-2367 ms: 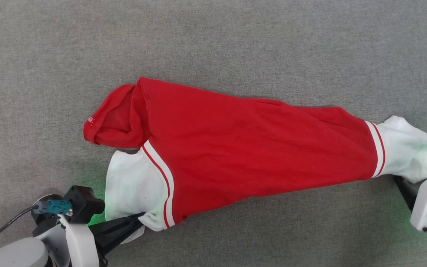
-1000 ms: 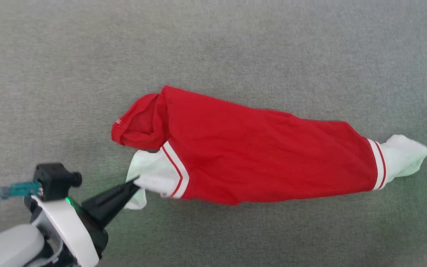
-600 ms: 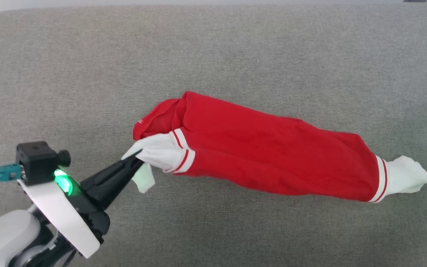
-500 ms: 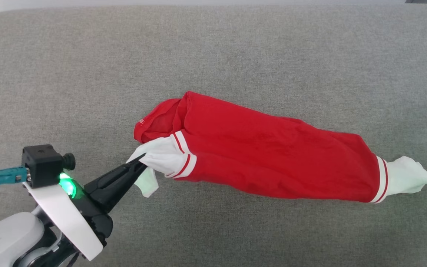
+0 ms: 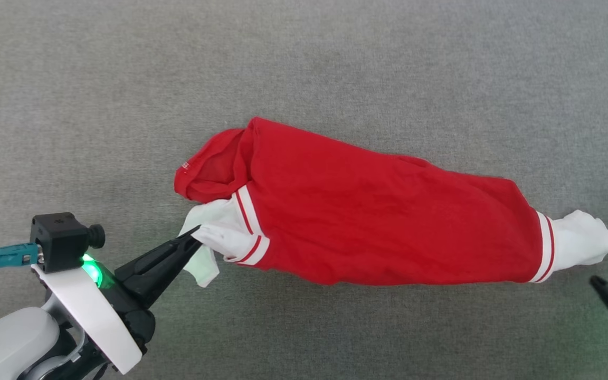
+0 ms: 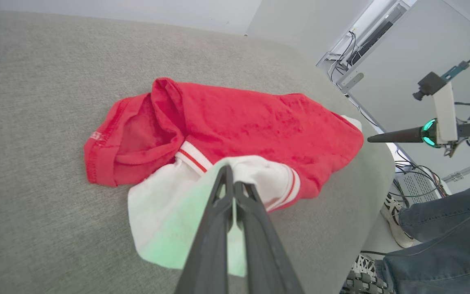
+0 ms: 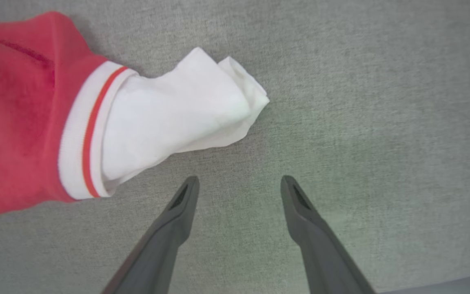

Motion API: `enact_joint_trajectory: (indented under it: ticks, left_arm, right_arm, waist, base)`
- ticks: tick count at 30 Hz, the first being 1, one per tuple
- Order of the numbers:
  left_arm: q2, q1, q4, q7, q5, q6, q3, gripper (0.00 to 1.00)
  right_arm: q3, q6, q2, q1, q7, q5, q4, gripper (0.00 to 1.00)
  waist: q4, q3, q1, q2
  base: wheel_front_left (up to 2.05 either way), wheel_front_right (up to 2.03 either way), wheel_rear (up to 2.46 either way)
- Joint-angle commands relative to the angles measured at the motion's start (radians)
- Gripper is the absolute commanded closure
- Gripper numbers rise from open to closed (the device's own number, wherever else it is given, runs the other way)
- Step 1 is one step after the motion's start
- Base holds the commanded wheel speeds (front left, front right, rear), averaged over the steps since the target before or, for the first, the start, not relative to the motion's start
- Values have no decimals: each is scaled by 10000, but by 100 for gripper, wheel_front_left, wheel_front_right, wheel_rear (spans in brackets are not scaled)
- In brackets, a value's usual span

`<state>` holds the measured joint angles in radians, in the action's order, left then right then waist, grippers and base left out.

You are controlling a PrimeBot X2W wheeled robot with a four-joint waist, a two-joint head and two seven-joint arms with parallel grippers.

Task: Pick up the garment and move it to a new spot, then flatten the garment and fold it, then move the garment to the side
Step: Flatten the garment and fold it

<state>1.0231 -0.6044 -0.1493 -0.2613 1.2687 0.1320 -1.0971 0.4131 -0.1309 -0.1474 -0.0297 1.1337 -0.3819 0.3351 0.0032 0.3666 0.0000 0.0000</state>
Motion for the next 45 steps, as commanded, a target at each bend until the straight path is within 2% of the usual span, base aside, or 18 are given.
enact_joint_trajectory:
  ticks: [1, 10, 20, 25, 26, 27, 28, 37, 45]
  left_arm:
    - [31, 107, -3, -50, -42, -29, 42, 100]
    - [126, -44, -72, -50, -95, -29, -18, 100]
    - [70, -162, -85, -51, -122, -29, -109, 100]
    - [28, -222, -64, -51, -131, -29, -142, 100]
    - [17, -231, -60, -51, -131, -29, -153, 100]
    - [6, -246, -51, -51, -130, -29, -156, 100]
    - [-12, -256, -44, -51, -125, -29, -159, 100]
    - [-124, -120, 50, -51, 20, -29, 0, 100]
    - [-245, 613, -319, -51, 110, -29, 1332, 100]
  right_arm:
    - [-121, 5, 70, -10, -102, 72, -81, 0]
    - [-558, 4, 453, -995, -1358, 435, -1251, 0]
    - [-949, 4, 677, -1483, -1484, 982, -2760, 0]
    - [-1349, 4, 561, -1446, -1361, 1474, -3349, 0]
    - [-1403, 4, 541, -1444, -1381, 1529, -3402, 48]
    - [-1460, 4, 534, -1444, -1417, 1596, -3438, 87]
    - [-1516, 4, 502, -1430, -1431, 1686, -3453, 100]
    - [-1224, 15, 403, -1613, -1898, 1534, -3155, 100]
    - [-207, 4, 426, -1393, -2174, -157, -996, 100]
  waist:
    - [-42, 96, 0, 0]
    - [-20, 454, 0, 0]
    - [128, 691, 0, 0]
    - [173, 783, 0, 0]
    - [185, 794, 0, 0]
    - [191, 805, 0, 0]
    - [197, 813, 0, 0]
    - [223, 744, 0, 0]
    - [355, 302, 0, 0]
  base:
    - [0, 0, 0]
    - [0, 0, 0]
    - [0, 0, 0]
    - [0, 0, 0]
    - [0, 0, 0]
    - [0, 0, 0]
    - [0, 0, 0]
    - [0, 0, 0]
    - [0, 0, 0]
